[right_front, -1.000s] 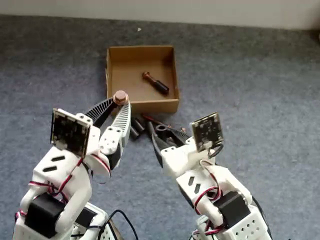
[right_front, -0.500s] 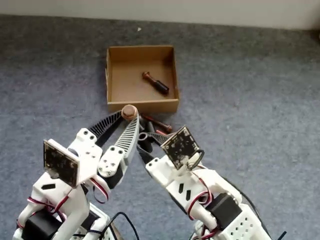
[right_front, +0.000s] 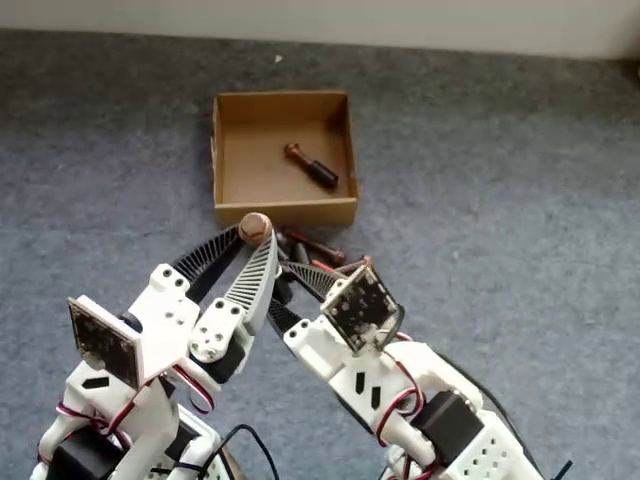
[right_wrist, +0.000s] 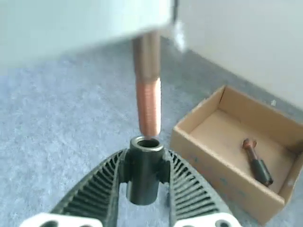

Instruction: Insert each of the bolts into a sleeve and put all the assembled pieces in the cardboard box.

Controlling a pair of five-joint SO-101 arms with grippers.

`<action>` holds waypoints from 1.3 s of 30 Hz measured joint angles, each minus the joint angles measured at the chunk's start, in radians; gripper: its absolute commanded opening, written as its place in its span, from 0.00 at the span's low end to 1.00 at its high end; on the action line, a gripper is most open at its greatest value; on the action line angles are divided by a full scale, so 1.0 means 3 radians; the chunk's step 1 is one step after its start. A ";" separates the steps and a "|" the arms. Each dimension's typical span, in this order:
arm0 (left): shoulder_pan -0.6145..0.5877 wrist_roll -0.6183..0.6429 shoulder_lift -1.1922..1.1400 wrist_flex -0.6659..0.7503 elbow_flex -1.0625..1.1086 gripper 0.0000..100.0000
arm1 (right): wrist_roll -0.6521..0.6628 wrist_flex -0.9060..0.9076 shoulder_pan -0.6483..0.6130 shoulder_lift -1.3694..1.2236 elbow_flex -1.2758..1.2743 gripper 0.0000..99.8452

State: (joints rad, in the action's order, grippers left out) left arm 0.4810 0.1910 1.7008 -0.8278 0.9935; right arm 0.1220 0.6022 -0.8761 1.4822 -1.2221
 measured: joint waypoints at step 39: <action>0.0005 -0.0199 0.0041 -0.0107 0.0358 0.18 | 0.0414 -0.0486 0.0015 0.0471 -0.0174 0.00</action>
State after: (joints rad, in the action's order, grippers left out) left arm 0.4826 0.1312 1.7131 -0.8600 1.1009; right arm 0.2463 0.4565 -0.8715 1.6233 -1.2743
